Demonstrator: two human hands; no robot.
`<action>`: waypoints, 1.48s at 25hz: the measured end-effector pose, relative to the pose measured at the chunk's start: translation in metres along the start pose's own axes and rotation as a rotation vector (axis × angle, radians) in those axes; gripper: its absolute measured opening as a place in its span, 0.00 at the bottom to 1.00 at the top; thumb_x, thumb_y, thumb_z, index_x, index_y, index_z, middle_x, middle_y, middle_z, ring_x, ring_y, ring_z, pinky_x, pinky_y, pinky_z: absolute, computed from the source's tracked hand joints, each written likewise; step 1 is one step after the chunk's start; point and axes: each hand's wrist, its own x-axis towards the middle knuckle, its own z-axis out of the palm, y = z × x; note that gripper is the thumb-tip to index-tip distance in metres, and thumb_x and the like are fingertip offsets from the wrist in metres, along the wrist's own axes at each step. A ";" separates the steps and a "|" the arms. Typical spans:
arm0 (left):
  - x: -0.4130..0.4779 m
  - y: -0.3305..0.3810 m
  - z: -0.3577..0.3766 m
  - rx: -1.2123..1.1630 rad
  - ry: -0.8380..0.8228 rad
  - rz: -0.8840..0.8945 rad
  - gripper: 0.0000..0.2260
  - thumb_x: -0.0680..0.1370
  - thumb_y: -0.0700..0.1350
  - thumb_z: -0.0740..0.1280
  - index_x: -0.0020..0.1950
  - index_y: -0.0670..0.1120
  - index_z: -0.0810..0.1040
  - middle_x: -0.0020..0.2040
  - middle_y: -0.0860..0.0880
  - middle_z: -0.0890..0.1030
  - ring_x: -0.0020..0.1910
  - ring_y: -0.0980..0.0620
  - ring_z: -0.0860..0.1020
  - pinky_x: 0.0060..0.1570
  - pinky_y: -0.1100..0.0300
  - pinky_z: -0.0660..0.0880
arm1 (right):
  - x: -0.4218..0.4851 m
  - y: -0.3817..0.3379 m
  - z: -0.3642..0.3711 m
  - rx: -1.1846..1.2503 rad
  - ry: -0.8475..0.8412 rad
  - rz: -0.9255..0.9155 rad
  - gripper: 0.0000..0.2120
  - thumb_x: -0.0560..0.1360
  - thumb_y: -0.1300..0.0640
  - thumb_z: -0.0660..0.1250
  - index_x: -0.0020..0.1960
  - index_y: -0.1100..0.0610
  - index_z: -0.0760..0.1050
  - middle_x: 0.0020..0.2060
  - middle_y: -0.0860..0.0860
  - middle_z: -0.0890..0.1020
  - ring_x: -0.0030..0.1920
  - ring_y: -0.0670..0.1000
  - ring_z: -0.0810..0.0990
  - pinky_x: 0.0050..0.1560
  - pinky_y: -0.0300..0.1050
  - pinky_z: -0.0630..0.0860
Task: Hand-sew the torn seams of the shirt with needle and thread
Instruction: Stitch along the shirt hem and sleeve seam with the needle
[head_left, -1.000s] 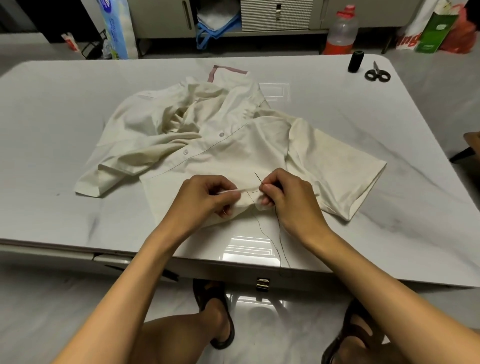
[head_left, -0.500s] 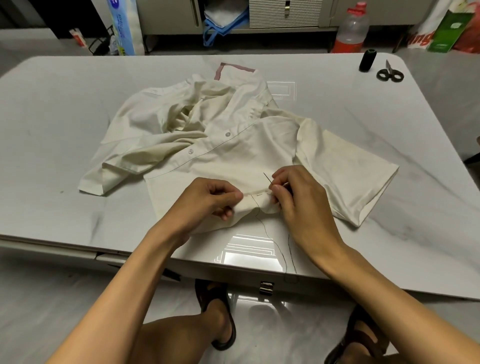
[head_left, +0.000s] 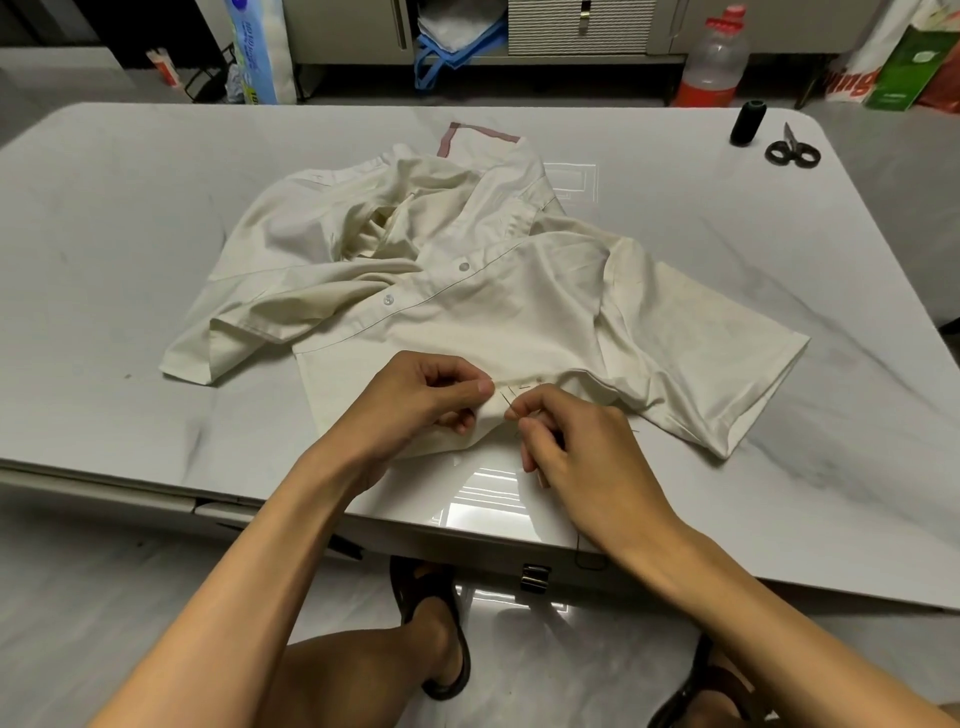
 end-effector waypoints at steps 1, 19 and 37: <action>0.000 0.000 0.000 0.000 -0.002 0.000 0.08 0.78 0.39 0.71 0.47 0.33 0.81 0.37 0.44 0.78 0.35 0.50 0.75 0.39 0.63 0.76 | 0.001 0.000 0.000 0.009 -0.001 0.014 0.08 0.79 0.62 0.62 0.50 0.53 0.79 0.29 0.47 0.80 0.33 0.45 0.77 0.38 0.34 0.71; -0.001 0.000 0.000 0.020 -0.005 0.007 0.06 0.77 0.39 0.71 0.47 0.36 0.83 0.36 0.44 0.79 0.35 0.50 0.75 0.40 0.64 0.74 | 0.001 -0.001 -0.001 0.020 -0.030 0.064 0.11 0.79 0.62 0.60 0.51 0.52 0.80 0.29 0.51 0.80 0.31 0.49 0.76 0.35 0.39 0.71; -0.003 0.003 0.006 0.217 0.114 0.197 0.03 0.76 0.39 0.73 0.42 0.42 0.83 0.32 0.48 0.81 0.31 0.53 0.77 0.39 0.59 0.73 | 0.004 -0.009 0.004 0.092 0.040 0.125 0.08 0.78 0.62 0.62 0.45 0.56 0.80 0.27 0.50 0.80 0.28 0.46 0.76 0.38 0.43 0.74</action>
